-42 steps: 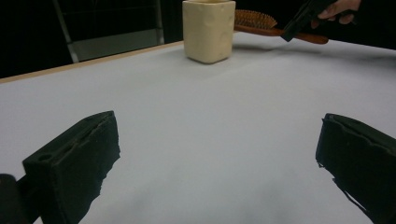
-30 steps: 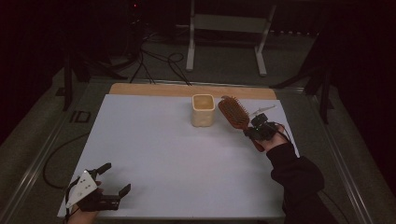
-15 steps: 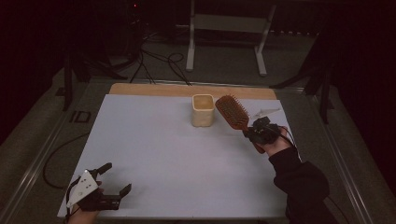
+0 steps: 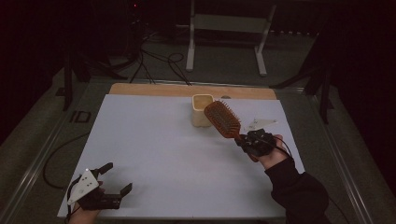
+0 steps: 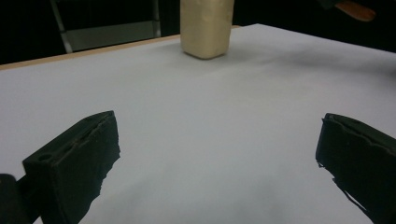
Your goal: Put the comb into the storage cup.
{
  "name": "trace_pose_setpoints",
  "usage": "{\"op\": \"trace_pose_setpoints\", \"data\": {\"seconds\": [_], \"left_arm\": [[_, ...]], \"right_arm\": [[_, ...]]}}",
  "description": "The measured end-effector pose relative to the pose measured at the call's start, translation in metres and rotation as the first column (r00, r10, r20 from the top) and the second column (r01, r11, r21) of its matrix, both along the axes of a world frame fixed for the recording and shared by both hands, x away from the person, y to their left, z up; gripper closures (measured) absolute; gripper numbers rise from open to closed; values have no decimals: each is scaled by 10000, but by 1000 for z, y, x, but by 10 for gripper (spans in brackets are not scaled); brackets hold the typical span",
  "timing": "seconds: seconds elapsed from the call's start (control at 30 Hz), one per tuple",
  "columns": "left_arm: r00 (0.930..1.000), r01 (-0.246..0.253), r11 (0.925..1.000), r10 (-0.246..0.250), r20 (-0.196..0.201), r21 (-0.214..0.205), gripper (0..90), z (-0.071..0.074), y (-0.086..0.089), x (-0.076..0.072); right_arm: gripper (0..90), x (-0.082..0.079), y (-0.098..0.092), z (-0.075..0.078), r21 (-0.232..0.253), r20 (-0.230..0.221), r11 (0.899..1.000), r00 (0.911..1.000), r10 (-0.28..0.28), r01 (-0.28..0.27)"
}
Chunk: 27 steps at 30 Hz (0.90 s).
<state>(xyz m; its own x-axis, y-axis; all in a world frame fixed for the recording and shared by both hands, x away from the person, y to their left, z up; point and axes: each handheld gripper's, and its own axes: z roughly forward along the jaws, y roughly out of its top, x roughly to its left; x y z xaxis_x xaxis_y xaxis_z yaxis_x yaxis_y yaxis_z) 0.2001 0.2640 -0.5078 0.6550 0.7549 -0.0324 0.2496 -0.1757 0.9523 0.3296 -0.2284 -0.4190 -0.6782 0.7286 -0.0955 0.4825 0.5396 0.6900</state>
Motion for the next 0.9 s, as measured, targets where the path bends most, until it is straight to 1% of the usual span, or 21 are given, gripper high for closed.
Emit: {"op": "trace_pose_setpoints", "data": {"seconds": [0.07, 0.1, 0.13, 0.17, 0.23, 0.27, 0.33, 0.37, 0.43, 0.53, 0.57, 0.6, 0.63, 0.67, 0.7, 0.73, 0.77, 0.87, 0.9], "left_arm": [[10000, 14, 10000, -14, -99, -51, 0, 2, -1, 0], [9999, 15, 10000, -15, -110, 35, 0, 3, -2, 1], [9999, 13, 10000, -13, -113, 22, 0, 4, -2, 1], [9999, 20, 10000, -21, -136, -73, 0, 5, -2, 1], [9996, 62, 9998, -67, -274, -166, 0, 7, -3, 2], [9996, 62, 9998, -67, -274, -166, 0, 7, -3, 2], [9995, 78, 9999, -81, -296, -114, 0, 12, -6, 2], [9994, 108, 9998, -113, -339, -142, 0, 13, -7, 2], [9988, 86, 9997, -96, -472, -213, 0, 18, -9, 3], [9985, 93, 9997, -106, -536, -248, 0, 27, -13, 5], [9985, 93, 9997, -106, -536, -248, 0, 27, -13, 5], [9980, 130, 9996, -145, -621, -248, 0, 34, -18, 7], [9980, 130, 9996, -145, -621, -248, 0, 34, -18, 7], [9976, 168, 9998, -171, -676, -59, 0, 40, -25, 9], [9976, 168, 9998, -171, -676, -59, 0, 40, -25, 9], [9967, 269, 9996, -272, -764, -40, 0, 47, -32, 13], [9962, 287, 9996, -291, -822, -61, 0, 51, -35, 14], [9952, 373, 9992, -381, -900, -110, 0, 62, -45, 19], [9952, 373, 9992, -381, -900, -110, 0, 62, -45, 19]], "right_arm": [[732, -5, 3, -1, 7, 87, 10000, 9999, 83, -83], [732, -8, 5, -1, 19, 115, 9999, 9998, 138, -138], [732, -11, 6, -1, 2, 168, 9998, 9996, 211, -211], [732, -14, 8, -1, 41, 181, 9997, 9995, 255, -256], [731, -18, 10, -3, 154, 150, 9994, 9995, 294, -296], [731, -21, 12, -4, 138, 154, 9994, 9993, 327, -329], [731, -26, 16, -7, -4, 294, 9994, 9990, 334, -334], [731, -29, 18, -8, 6, 293, 9994, 9989, 359, -359], [731, -32, 20, -11, 106, 321, 9989, 9984, 462, -466], [731, -37, 22, -13, 229, 389, 9985, 9981, 481, -490], [731, -37, 22, -13, 229, 389, 9985, 9981, 481, -490], [731, -40, 23, -15, 350, 404, 9980, 9979, 513, -527], [731, -41, 24, -15, 367, 424, 9981, 9979, 485, -501], [731, -43, 25, -16, 310, 460, 9979, 9974, 561, -575], [731, -43, 25, -16, 310, 460, 9979, 9974, 561, -575], [731, -47, 27, -17, 286, 557, 9979, 9968, 570, -587], [731, -48, 27, -17, 228, 537, 9977, 9966, 621, -634], [731, -52, 29, -18, 139, 668, 9979, 9958, 622, -633], [731, -52, 29, -18, 139, 668, 9979, 9958, 622, -633]]}}
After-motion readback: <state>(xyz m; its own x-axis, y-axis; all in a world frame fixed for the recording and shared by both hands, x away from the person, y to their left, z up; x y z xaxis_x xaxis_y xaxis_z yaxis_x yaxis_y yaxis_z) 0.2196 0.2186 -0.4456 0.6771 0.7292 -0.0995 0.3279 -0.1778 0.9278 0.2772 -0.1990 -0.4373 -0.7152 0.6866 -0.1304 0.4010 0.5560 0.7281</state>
